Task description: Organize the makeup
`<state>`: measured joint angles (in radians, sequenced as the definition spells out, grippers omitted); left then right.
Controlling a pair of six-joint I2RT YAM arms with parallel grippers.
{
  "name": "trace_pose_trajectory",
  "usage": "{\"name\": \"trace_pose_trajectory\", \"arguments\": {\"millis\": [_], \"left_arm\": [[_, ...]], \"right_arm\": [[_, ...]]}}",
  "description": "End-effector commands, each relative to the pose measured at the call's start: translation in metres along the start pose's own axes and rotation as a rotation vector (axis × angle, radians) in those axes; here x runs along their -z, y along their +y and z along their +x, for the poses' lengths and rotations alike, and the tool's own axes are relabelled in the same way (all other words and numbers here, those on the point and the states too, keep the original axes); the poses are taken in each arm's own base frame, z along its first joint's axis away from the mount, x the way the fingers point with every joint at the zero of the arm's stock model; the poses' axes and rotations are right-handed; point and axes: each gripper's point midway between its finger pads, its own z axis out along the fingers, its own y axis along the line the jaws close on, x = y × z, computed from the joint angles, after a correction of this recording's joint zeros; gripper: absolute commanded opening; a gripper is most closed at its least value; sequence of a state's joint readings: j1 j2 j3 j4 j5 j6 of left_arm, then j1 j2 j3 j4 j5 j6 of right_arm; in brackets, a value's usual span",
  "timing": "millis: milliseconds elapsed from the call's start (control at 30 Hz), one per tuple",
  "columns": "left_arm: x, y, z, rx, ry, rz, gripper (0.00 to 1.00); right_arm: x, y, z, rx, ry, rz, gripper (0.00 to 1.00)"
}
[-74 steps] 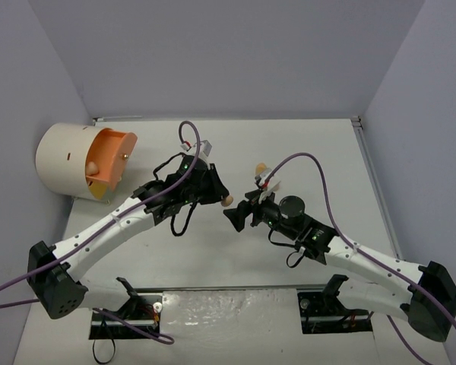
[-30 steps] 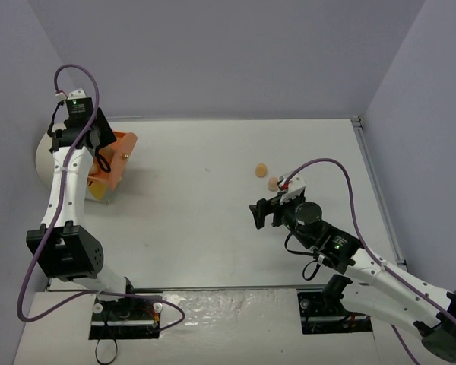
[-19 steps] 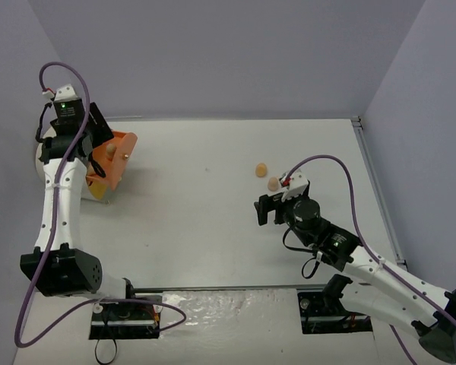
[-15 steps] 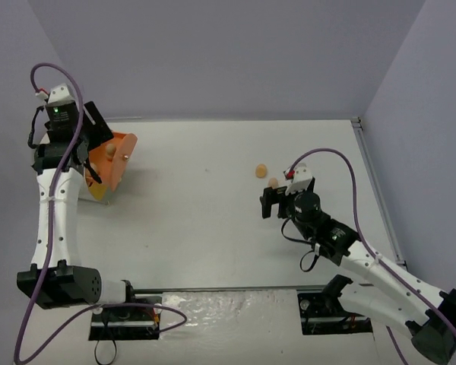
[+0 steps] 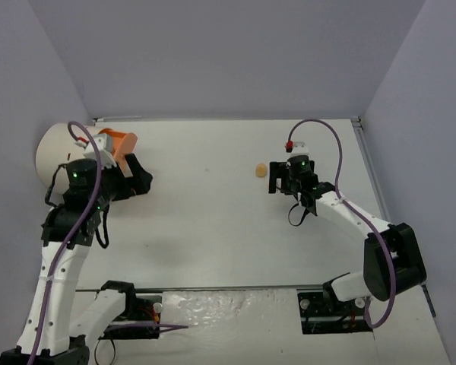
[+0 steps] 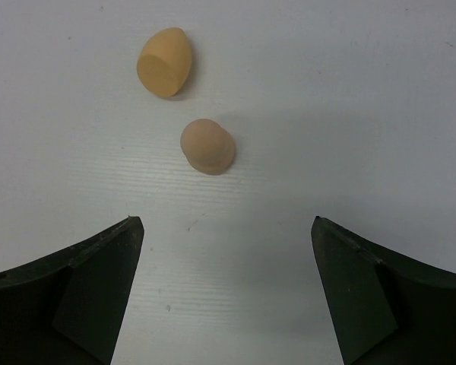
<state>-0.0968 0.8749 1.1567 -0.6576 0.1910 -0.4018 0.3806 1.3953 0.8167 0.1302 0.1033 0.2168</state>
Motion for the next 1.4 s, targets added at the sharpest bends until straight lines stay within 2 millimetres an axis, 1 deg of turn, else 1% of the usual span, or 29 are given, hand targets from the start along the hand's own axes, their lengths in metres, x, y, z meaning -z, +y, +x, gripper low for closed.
{"name": "trace_pose_trajectory", "arguments": {"millis": [0,67,133,200,233,333,433,533,667,700,767,867,900,967,1067,1100,1167,1233,1367], "left_arm": [[-0.021,-0.006,0.031,-0.048,0.035,0.057,0.92],[-0.027,-0.004,0.047,-0.058,0.066,0.055,0.92],[-0.032,-0.001,0.055,-0.062,0.078,0.050,0.92],[-0.034,0.003,0.062,-0.055,0.083,0.038,0.92],[-0.035,0.002,0.062,-0.058,0.086,0.043,0.92],[-0.035,0.003,0.063,-0.060,0.092,0.039,0.92],[-0.036,0.004,0.066,-0.057,0.104,0.036,0.92],[-0.036,0.006,0.068,-0.059,0.111,0.028,0.92],[-0.038,-0.001,0.069,-0.055,0.117,0.063,0.92],[-0.038,-0.003,0.068,-0.053,0.115,0.075,0.92],[-0.039,-0.010,0.065,-0.048,0.109,0.105,0.92],[-0.040,-0.023,0.061,-0.051,0.115,0.155,0.92],[-0.040,-0.030,0.060,-0.052,0.121,0.183,0.92],[-0.040,-0.042,0.058,-0.051,0.127,0.224,0.92],[-0.038,-0.068,0.053,-0.031,0.124,0.293,0.92],[-0.038,-0.077,0.050,-0.021,0.117,0.310,0.92],[-0.036,-0.096,0.047,-0.017,0.106,0.351,0.92],[-0.035,-0.114,0.049,-0.030,0.112,0.390,0.91],[-0.030,-0.141,0.044,-0.064,0.094,0.463,0.86]], "right_arm": [[-0.030,0.018,-0.033,0.023,-0.056,-0.065,0.77],[-0.040,0.021,-0.038,0.028,-0.052,-0.070,0.71],[-0.049,0.023,-0.039,0.033,-0.043,-0.075,0.64],[-0.059,0.025,-0.037,0.033,-0.026,-0.074,0.61],[-0.064,0.026,-0.032,0.031,-0.011,-0.072,0.60],[-0.072,0.024,-0.030,0.028,-0.002,-0.059,0.56],[-0.081,0.016,-0.020,0.026,0.018,-0.013,0.49],[-0.087,0.013,-0.015,0.028,0.027,0.001,0.36],[-0.079,0.016,-0.023,0.026,-0.002,-0.020,0.05],[-0.071,0.020,-0.030,0.026,-0.022,-0.042,0.01],[-0.052,0.034,-0.042,0.030,-0.054,-0.127,0.00],[-0.019,0.063,-0.057,0.041,-0.101,-0.289,0.00],[-0.001,0.079,-0.064,0.062,-0.130,-0.374,0.00],[0.023,0.101,-0.066,0.102,-0.158,-0.487,0.00],[0.071,0.136,-0.070,0.159,-0.230,-0.656,0.00],[0.084,0.145,-0.071,0.167,-0.249,-0.707,0.00],[0.104,0.163,-0.072,0.175,-0.277,-0.798,0.00],[0.123,0.178,-0.071,0.187,-0.296,-0.885,0.00],[0.150,0.195,-0.074,0.191,-0.331,-1.030,0.00]]}}
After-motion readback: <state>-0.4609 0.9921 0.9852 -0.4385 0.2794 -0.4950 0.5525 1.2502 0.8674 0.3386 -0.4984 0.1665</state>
